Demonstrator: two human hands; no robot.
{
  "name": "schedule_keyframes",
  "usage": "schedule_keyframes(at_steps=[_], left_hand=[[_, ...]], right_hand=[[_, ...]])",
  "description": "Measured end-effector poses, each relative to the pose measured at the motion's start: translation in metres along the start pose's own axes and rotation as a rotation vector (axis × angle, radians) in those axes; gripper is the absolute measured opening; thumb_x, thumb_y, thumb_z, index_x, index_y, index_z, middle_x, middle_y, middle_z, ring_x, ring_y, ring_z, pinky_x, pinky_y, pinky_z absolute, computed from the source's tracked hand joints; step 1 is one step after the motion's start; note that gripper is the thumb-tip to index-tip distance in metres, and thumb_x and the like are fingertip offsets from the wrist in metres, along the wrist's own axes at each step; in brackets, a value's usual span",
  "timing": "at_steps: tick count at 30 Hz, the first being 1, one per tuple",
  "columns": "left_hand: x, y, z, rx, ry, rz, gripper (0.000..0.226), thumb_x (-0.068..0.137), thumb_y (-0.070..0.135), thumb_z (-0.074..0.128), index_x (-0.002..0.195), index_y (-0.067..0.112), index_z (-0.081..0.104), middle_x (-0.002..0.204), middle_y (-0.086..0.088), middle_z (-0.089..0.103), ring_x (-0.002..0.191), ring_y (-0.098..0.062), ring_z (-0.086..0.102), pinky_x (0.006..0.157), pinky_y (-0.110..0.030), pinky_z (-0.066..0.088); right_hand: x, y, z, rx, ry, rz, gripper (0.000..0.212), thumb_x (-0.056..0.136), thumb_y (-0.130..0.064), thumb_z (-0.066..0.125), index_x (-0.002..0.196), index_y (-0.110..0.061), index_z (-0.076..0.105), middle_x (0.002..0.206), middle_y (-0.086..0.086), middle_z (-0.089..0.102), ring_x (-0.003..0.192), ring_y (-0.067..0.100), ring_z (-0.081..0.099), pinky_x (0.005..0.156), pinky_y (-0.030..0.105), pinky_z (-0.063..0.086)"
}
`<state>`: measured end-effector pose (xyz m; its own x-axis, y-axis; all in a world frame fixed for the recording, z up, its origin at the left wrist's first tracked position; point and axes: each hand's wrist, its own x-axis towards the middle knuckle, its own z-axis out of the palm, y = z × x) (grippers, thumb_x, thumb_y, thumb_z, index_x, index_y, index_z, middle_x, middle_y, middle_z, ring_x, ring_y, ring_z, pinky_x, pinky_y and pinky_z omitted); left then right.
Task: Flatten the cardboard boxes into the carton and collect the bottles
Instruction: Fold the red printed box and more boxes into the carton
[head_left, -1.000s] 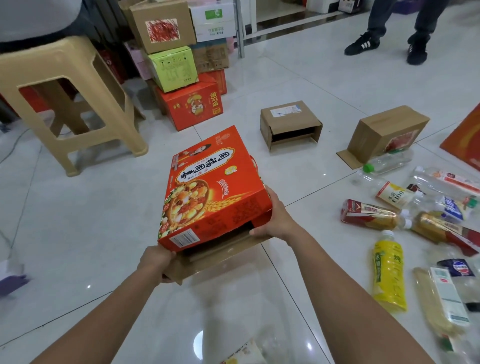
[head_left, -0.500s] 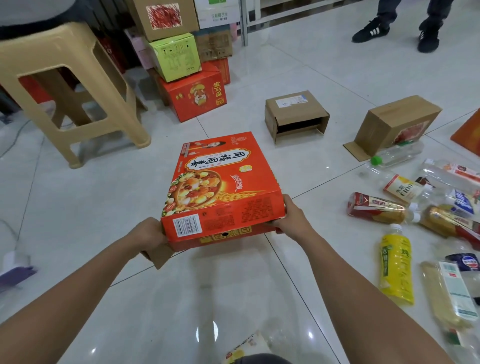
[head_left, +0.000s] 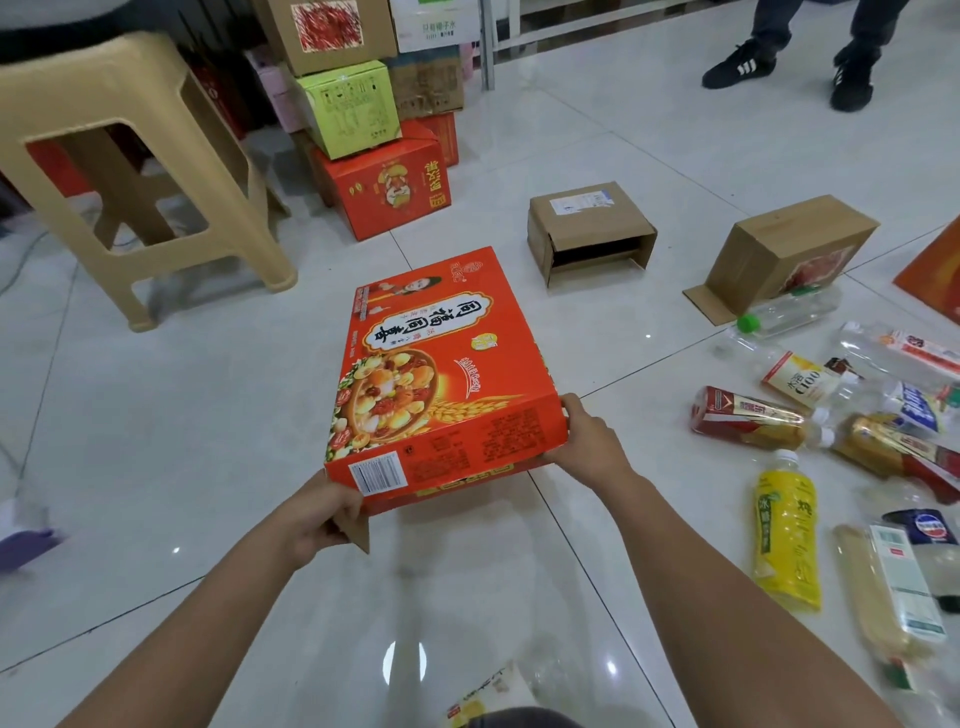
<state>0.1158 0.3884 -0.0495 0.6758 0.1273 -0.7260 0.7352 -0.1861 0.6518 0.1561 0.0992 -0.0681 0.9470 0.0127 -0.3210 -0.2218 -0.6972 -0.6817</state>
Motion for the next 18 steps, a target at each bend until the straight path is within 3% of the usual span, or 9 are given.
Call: schedule_keyframes(at_steps=[3,5,8,9,12,14,18], left_hand=[[-0.001,0.001,-0.009,0.062,0.014,0.054,0.062,0.075,-0.022,0.038,0.12,0.019,0.05,0.097,-0.014,0.058,0.091,-0.026,0.057,0.074,-0.039,0.056],[-0.002,0.003,-0.018,0.094,-0.029,0.103,0.066,0.078,-0.016,0.046,0.127,0.028,0.046,0.108,-0.011,0.063,0.105,-0.028,0.06,0.082,-0.044,0.056],[-0.01,0.009,-0.026,0.122,-0.09,0.188,0.055,0.09,0.025,0.059,0.135,0.044,0.034,0.122,0.004,0.058,0.117,-0.019,0.054,0.086,-0.041,0.054],[-0.011,0.009,-0.029,0.149,-0.1,0.21,0.053,0.094,0.029,0.057,0.138,0.045,0.031,0.124,0.007,0.055,0.117,-0.015,0.052,0.087,-0.038,0.052],[-0.015,0.009,-0.04,0.229,-0.135,0.266,0.071,0.093,0.003,0.057,0.143,0.045,0.028,0.127,0.009,0.052,0.124,-0.018,0.046,0.086,-0.035,0.054],[-0.018,0.01,-0.044,0.258,-0.134,0.288,0.075,0.093,-0.001,0.056,0.145,0.044,0.026,0.132,0.005,0.049,0.127,-0.021,0.043,0.09,-0.038,0.053],[-0.022,0.012,-0.042,0.258,-0.115,0.315,0.074,0.094,-0.002,0.053,0.147,0.039,0.023,0.136,0.0,0.047,0.128,-0.024,0.042,0.09,-0.038,0.049]], right_hand=[[0.001,-0.004,-0.001,-0.006,-0.168,0.041,0.083,0.069,-0.043,0.08,0.133,-0.018,0.034,0.117,0.0,0.064,0.107,0.022,0.06,0.086,0.031,0.045],[0.0,-0.007,-0.002,0.04,-0.251,0.078,0.089,0.07,-0.044,0.08,0.137,-0.017,0.029,0.126,0.001,0.059,0.11,0.02,0.057,0.089,0.033,0.047],[-0.002,-0.013,-0.009,0.109,-0.355,0.123,0.093,0.077,-0.04,0.075,0.145,-0.015,0.018,0.141,-0.002,0.044,0.108,0.012,0.046,0.078,0.027,0.041],[-0.002,-0.014,-0.012,0.112,-0.375,0.132,0.093,0.079,-0.04,0.073,0.147,-0.015,0.015,0.144,-0.002,0.04,0.111,0.012,0.044,0.079,0.027,0.038],[0.0,-0.021,-0.022,0.066,-0.421,0.145,0.097,0.079,-0.05,0.069,0.15,-0.017,0.011,0.149,-0.003,0.032,0.125,0.018,0.045,0.083,0.031,0.037],[-0.001,-0.028,-0.028,0.041,-0.432,0.145,0.094,0.081,-0.052,0.065,0.15,-0.018,0.011,0.148,-0.002,0.033,0.12,0.02,0.047,0.08,0.028,0.039],[-0.005,-0.043,-0.042,-0.018,-0.463,0.111,0.079,0.087,-0.053,0.056,0.147,-0.019,0.018,0.145,0.002,0.035,0.104,0.018,0.045,0.053,0.02,0.035]])
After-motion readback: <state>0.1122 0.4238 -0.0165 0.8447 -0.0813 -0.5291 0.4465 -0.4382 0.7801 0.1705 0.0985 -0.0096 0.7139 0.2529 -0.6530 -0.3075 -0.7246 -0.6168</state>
